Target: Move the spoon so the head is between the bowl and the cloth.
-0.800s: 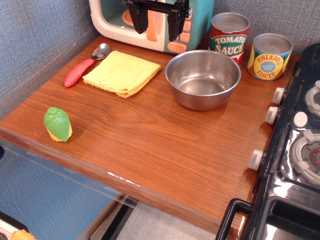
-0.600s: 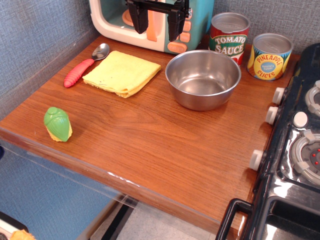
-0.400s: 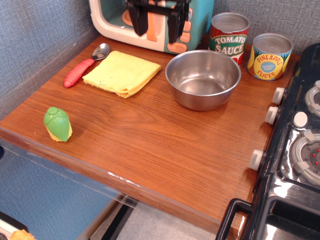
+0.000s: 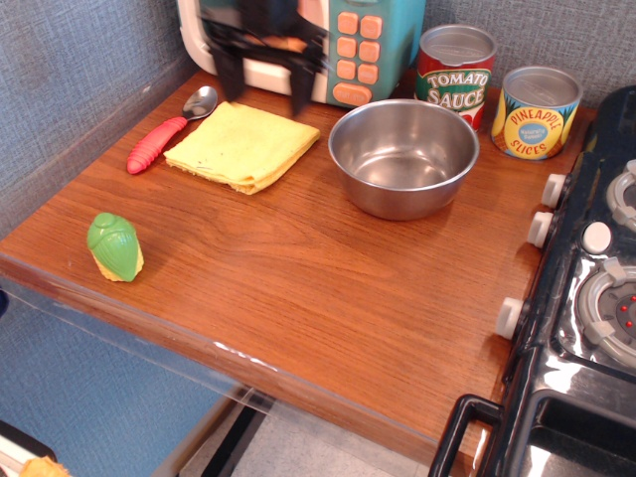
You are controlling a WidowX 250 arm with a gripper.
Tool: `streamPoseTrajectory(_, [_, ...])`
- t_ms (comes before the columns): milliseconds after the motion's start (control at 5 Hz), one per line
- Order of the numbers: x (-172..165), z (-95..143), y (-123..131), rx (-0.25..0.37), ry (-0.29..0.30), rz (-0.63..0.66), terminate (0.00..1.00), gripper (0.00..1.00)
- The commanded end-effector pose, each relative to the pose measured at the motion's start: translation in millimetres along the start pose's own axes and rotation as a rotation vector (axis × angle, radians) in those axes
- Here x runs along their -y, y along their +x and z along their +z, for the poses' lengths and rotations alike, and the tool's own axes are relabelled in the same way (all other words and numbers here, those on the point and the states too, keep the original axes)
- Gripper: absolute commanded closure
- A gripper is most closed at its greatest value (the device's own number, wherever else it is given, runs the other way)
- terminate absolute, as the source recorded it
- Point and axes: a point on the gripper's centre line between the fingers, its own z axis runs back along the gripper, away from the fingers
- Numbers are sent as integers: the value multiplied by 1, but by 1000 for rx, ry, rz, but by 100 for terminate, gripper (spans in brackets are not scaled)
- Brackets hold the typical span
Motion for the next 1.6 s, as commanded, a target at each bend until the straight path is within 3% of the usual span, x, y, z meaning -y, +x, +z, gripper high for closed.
streamPoseTrajectory(0, [-83,13,-15,30,91,148,0,0])
streamPoseTrajectory(200, [-112,-5,-12,-7,124,216,0,0])
streamPoseTrajectory(600, [-137,-32,-2,-57,168,263,0,0])
streamPoseTrajectory(1400, [-143,-66,3,-146,187,256,0,0])
